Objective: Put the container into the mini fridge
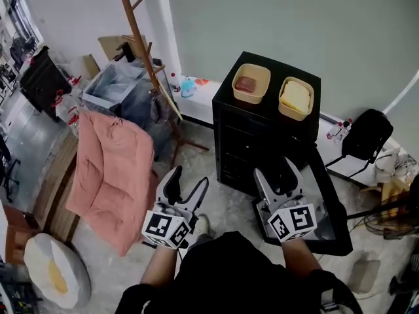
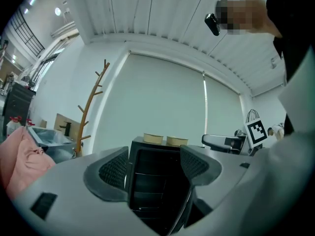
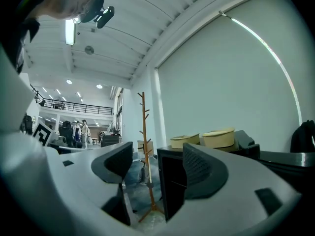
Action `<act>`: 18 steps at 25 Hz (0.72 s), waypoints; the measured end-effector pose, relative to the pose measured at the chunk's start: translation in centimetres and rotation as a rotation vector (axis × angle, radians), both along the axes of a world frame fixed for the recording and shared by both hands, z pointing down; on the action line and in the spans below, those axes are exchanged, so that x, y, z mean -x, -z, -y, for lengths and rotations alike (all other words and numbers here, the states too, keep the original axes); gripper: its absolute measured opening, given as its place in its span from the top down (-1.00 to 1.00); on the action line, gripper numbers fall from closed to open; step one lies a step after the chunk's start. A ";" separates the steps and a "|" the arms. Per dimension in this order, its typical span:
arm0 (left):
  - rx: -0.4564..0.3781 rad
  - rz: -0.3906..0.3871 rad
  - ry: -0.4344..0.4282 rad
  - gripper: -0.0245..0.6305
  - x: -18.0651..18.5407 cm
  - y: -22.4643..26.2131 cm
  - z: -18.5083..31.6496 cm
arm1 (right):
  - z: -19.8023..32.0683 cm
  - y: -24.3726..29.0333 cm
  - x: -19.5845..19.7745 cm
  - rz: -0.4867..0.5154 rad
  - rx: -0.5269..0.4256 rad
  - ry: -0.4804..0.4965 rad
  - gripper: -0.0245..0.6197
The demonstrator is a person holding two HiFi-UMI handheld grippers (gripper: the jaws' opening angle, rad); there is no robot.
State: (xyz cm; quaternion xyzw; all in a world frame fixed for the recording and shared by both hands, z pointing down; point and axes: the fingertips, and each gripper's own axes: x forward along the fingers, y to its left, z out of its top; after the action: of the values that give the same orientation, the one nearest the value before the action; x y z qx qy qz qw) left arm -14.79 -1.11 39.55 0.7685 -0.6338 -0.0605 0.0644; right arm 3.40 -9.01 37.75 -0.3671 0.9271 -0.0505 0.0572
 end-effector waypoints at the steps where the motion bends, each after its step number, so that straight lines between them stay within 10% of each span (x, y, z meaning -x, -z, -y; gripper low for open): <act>1: -0.002 0.010 -0.025 -0.09 0.5 0.2 1.1 | 0.6 0.1 0.6 -0.001 0.003 -0.010 -0.10; 18: -0.062 0.305 -0.574 0.04 0.0 2.8 14.8 | 4.0 -1.1 3.8 -0.003 0.068 -0.258 0.06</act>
State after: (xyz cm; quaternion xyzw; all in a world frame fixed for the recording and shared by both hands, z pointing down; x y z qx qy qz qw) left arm -14.74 -15.94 36.71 0.9176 -0.3914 0.0565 -0.0403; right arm -0.41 -12.98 38.88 -0.4850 0.8700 -0.0736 0.0493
